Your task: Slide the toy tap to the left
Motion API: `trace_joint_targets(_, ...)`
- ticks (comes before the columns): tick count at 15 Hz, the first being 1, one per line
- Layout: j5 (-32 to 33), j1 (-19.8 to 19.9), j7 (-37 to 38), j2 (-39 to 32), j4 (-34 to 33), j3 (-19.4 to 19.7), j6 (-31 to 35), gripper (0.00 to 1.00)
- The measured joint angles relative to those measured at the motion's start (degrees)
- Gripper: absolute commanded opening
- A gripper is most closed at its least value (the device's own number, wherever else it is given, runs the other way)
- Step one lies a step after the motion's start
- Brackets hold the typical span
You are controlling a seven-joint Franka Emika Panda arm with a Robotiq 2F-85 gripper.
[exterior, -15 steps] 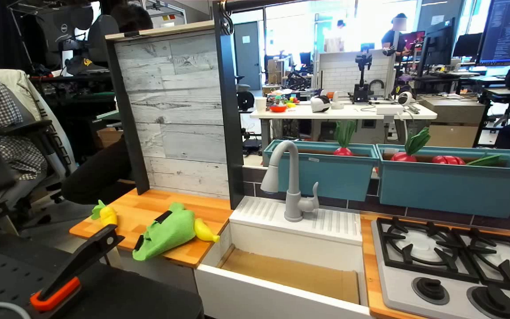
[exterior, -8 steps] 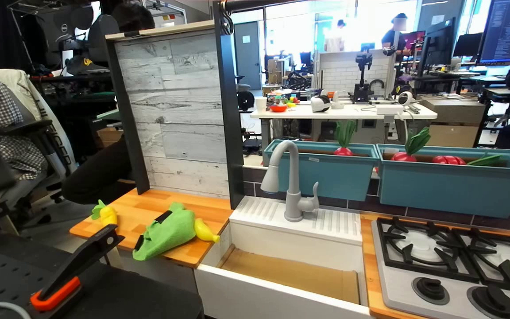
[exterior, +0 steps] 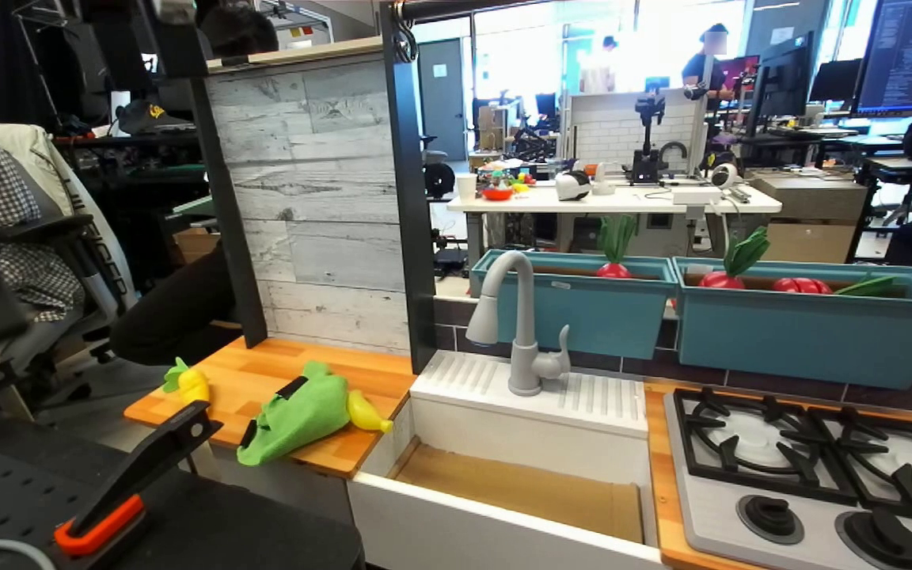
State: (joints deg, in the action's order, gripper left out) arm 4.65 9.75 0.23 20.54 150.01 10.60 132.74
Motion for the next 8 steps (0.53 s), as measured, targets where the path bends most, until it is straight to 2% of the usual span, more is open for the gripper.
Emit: trace_joint_targets(8, 0.10, 0.54, 0.43, -1.09, -0.75, 0.00, 0.03, 1.00)
